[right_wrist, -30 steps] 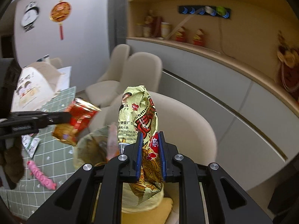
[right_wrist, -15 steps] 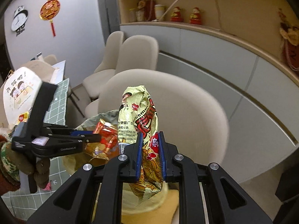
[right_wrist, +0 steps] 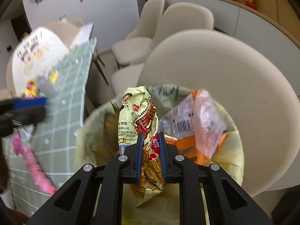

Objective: Collect trash
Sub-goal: 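Lower the gold bag into the bin and open the right gripper, then grasp the pink stick wrapper with the left gripper while the right gripper grasps the yellow-purple stick wrapper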

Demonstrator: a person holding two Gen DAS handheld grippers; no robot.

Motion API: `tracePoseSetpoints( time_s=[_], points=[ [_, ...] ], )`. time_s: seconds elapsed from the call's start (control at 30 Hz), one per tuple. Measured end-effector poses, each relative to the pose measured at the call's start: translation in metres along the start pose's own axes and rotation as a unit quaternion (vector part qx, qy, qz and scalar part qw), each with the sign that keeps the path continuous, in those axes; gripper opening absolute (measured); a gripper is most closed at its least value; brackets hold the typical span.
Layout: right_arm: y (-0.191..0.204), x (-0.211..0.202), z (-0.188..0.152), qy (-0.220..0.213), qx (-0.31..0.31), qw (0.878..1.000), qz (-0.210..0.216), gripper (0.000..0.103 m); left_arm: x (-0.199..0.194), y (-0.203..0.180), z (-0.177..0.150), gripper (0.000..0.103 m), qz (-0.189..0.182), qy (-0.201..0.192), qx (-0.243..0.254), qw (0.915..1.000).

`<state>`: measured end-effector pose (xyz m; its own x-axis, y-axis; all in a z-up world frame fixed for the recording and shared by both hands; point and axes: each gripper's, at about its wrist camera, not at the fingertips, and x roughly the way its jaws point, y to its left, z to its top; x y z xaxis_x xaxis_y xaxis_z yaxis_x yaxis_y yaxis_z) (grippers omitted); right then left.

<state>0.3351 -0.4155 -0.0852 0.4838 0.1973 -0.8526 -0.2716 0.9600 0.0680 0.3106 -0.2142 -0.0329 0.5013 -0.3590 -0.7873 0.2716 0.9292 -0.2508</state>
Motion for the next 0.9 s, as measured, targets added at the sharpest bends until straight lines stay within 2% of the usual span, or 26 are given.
tracePoseSetpoints(
  time_s=[0.1,0.27,0.3,0.33,0.37,0.47,0.67,0.9],
  points=[
    [-0.004,0.007,-0.005,0.018,0.015,1.000,-0.003,0.017,-0.013,0.016,-0.017,0.050,0.019,0.001,-0.024,0.9995],
    [-0.010,-0.002,-0.009,0.019,0.029,0.999,-0.001,0.018,-0.027,0.046,-0.047,0.050,0.031,0.011,-0.087,0.9956],
    [-0.010,-0.007,-0.009,0.013,0.029,0.999,-0.008,0.021,-0.031,0.049,-0.052,0.050,0.036,0.013,-0.094,0.9948],
    [-0.009,-0.012,-0.009,0.004,0.027,0.999,-0.015,0.033,-0.032,0.050,-0.054,0.050,0.040,0.013,-0.096,0.9945],
    [-0.010,-0.016,-0.010,-0.004,0.027,0.999,-0.017,0.041,-0.037,0.053,-0.059,0.050,0.047,0.013,-0.098,0.9940],
    [-0.008,-0.039,-0.014,-0.034,0.035,0.999,-0.014,0.046,-0.055,0.063,-0.072,0.051,0.072,0.005,-0.099,0.9925],
    [0.000,-0.076,-0.021,-0.075,0.049,0.996,-0.027,0.048,-0.095,0.093,-0.100,0.053,0.120,-0.026,-0.135,0.9831],
    [0.035,-0.110,-0.024,-0.133,0.047,0.990,0.027,0.049,-0.136,0.130,-0.141,0.053,0.176,-0.059,-0.187,0.9647]
  ],
)
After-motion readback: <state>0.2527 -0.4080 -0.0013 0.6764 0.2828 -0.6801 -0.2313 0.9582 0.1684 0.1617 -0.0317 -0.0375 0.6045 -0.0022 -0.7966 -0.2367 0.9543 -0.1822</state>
